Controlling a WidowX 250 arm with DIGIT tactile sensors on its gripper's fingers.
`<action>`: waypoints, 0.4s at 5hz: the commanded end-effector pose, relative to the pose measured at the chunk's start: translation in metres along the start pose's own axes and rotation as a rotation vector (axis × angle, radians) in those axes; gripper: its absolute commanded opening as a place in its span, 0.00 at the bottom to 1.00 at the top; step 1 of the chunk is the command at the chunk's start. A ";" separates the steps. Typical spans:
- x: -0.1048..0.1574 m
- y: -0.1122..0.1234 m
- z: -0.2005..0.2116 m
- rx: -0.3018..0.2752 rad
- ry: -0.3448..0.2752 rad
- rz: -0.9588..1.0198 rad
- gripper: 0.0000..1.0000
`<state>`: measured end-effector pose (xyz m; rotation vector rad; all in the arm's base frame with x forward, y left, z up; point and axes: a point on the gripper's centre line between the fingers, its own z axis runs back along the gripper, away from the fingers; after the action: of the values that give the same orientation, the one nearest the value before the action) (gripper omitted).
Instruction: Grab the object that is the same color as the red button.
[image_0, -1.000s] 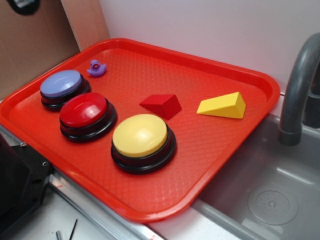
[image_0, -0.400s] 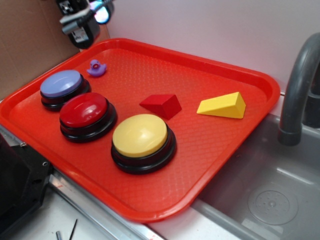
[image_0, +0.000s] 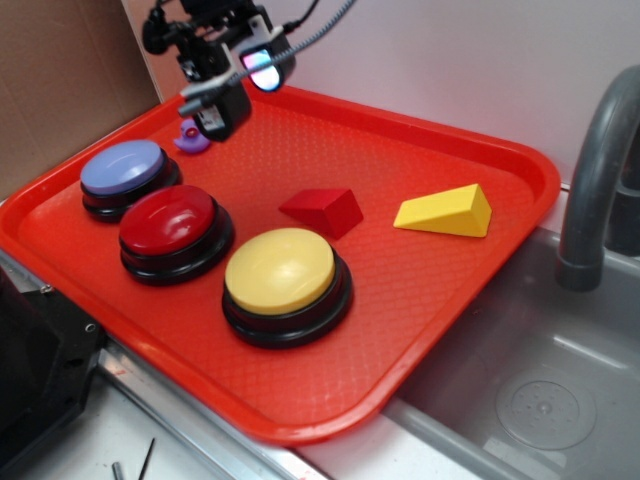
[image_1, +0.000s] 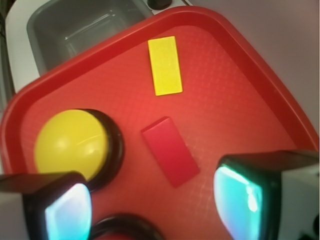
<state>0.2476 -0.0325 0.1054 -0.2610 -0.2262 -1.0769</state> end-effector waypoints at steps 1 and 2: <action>0.007 0.009 -0.038 0.017 0.026 -0.188 1.00; 0.010 0.007 -0.058 -0.005 0.046 -0.276 1.00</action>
<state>0.2642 -0.0484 0.0460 -0.2379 -0.2019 -1.3363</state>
